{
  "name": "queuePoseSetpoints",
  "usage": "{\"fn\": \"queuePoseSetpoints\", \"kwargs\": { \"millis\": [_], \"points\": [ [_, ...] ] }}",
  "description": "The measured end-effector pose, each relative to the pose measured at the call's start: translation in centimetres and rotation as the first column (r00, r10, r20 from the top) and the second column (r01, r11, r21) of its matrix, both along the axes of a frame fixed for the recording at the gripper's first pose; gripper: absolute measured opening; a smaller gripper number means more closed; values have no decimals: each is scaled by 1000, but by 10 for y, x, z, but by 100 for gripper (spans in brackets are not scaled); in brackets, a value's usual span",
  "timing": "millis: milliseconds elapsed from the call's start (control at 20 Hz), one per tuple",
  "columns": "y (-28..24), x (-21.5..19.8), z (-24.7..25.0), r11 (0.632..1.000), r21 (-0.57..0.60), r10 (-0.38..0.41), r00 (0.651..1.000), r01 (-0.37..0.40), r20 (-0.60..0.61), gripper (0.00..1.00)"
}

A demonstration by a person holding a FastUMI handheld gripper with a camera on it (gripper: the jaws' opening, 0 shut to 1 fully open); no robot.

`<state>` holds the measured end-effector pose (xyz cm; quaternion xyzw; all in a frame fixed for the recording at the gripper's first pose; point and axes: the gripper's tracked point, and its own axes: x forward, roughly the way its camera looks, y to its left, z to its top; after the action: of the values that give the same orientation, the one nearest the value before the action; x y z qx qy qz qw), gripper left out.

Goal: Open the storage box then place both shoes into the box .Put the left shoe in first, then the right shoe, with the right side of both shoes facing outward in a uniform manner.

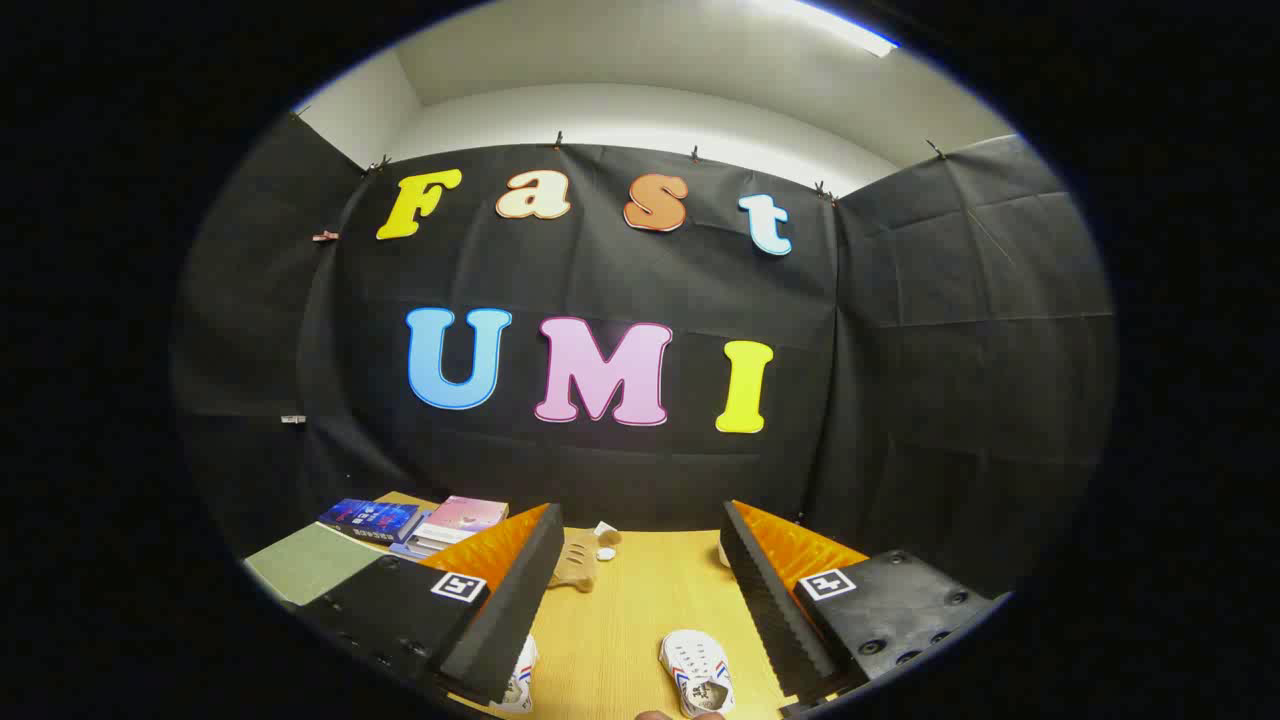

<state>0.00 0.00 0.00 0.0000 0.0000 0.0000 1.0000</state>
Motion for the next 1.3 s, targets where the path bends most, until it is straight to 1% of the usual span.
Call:
{"fn": "queuePoseSetpoints", "kwargs": {
  "millis": [200, 800, 950, 1200, 1300],
  "points": [
    [9, -4, -6, 1000, 27, 11, 1000, -10, -22, 97],
    [3, -3, -30, 999, 47, -20, 996, 24, -91, 97],
    [15, 2, -34, 999, 54, 4, 995, 2, -103, 97],
    [33, 11, -54, 996, 84, 54, 984, -41, -170, 97],
    [43, 15, -64, 993, 96, 92, 976, -74, -197, 97]
  ]
}}
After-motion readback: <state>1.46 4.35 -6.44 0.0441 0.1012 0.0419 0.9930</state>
